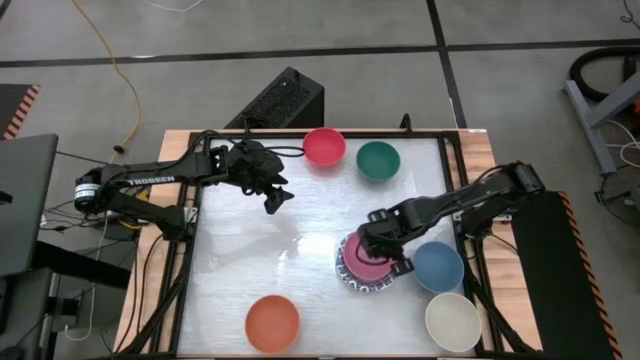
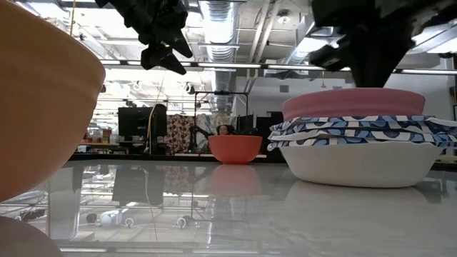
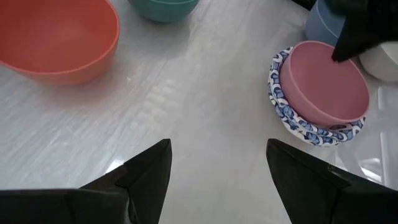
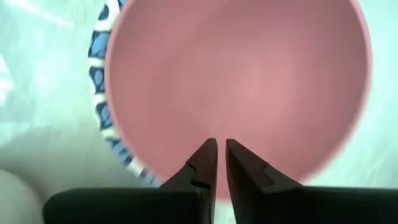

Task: Nest bowls inside each other by size order
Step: Stack the blue bowl into the pink bowl

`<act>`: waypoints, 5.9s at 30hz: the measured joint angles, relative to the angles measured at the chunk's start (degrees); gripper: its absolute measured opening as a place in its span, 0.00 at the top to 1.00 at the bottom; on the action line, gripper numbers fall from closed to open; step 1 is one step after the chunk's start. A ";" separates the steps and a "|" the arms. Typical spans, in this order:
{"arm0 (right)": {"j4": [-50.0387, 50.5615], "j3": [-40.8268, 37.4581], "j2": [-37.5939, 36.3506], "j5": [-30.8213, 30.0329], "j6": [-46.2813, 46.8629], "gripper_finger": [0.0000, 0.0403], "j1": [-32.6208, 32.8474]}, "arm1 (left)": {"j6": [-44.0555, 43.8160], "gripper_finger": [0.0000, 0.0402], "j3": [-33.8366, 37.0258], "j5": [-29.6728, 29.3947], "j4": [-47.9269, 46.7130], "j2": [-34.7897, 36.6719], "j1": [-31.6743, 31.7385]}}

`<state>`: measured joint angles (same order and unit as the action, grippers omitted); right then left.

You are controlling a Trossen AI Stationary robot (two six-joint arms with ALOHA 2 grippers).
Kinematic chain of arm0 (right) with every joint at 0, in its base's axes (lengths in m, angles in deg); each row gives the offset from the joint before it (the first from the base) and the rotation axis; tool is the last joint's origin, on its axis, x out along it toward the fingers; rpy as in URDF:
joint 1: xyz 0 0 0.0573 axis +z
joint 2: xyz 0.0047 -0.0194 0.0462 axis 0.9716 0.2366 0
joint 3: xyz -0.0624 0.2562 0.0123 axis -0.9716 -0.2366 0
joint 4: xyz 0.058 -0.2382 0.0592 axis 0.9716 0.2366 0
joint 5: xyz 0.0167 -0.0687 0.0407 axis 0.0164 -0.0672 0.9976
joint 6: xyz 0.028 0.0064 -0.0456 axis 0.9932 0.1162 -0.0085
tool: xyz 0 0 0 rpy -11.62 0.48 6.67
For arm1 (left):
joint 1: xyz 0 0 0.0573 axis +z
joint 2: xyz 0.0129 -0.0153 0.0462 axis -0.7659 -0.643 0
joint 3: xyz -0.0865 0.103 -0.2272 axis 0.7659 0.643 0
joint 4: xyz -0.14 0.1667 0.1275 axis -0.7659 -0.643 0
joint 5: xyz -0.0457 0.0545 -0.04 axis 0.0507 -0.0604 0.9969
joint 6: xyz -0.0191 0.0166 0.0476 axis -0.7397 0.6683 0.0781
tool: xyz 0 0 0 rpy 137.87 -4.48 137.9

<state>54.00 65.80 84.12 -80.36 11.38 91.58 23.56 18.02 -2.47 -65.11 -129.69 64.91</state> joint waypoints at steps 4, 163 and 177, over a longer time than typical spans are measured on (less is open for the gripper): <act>4.86 0.00 -2.98 0.00 10.36 0.86 0.00 | 0.00 0.37 0.00 -0.02 0.01 0.00 0.01; 14.74 -1.73 -9.66 -6.16 28.90 0.98 -14.22 | -2.84 0.37 0.00 -1.75 0.04 0.00 0.01; 8.50 -1.70 -9.66 -7.31 12.28 0.98 -20.02 | -5.10 0.37 0.00 -1.75 0.04 0.00 0.02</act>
<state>62.50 64.09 74.46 -87.67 23.66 71.56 18.46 18.02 -4.22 -65.07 -129.69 64.92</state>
